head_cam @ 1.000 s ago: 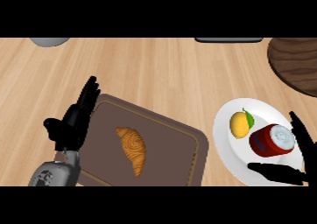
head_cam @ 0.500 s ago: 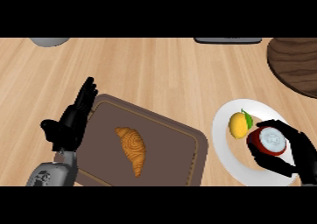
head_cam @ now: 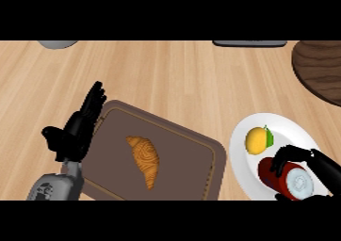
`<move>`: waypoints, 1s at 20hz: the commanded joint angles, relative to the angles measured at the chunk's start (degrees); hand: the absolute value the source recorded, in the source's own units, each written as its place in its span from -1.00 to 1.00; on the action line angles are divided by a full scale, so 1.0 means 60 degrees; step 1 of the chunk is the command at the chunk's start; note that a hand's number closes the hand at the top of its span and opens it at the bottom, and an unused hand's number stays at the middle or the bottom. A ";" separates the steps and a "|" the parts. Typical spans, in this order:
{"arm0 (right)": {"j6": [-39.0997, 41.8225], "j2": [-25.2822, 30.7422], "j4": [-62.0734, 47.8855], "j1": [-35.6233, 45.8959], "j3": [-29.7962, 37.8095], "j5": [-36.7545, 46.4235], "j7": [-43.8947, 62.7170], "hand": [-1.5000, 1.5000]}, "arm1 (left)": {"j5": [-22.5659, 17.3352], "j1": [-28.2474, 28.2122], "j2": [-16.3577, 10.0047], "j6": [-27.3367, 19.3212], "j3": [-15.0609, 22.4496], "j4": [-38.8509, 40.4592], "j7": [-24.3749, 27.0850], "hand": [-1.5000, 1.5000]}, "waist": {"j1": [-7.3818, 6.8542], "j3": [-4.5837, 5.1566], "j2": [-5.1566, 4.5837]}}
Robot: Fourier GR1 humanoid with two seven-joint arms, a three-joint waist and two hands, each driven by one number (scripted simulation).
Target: Pick the can from the plate and place it in the bowl
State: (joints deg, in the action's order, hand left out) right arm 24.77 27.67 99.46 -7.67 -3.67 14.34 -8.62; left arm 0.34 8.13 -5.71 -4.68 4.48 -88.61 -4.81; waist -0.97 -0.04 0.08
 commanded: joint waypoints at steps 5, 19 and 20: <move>0.3664 0.2820 -0.0862 -0.0079 0.1095 -0.2082 -0.5520 1.00 | 0.0110 0.0007 0.0076 -0.0189 -0.0069 0.0182 0.0106 0.00 | 0.0300 -0.0063 -0.0009; 0.3505 0.5834 -0.2418 -0.0003 0.4380 -0.5453 -0.7962 1.00 | 0.0184 -0.0111 0.0087 -0.0255 -0.0083 0.0100 0.0048 0.00 | 0.0268 -0.0019 0.0012; 0.3418 0.6001 -0.2672 0.0179 0.4388 -0.5522 -0.7707 1.00 | 0.0238 -0.0042 0.0224 -0.0364 0.0013 -0.0059 0.0004 0.00 | 0.0165 -0.0015 -0.0005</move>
State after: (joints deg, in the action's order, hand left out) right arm 32.46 59.05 89.00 -8.54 18.93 -15.44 -44.04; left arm 1.23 7.65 -4.98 -6.15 4.06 -88.01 -4.27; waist 0.89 -0.20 0.18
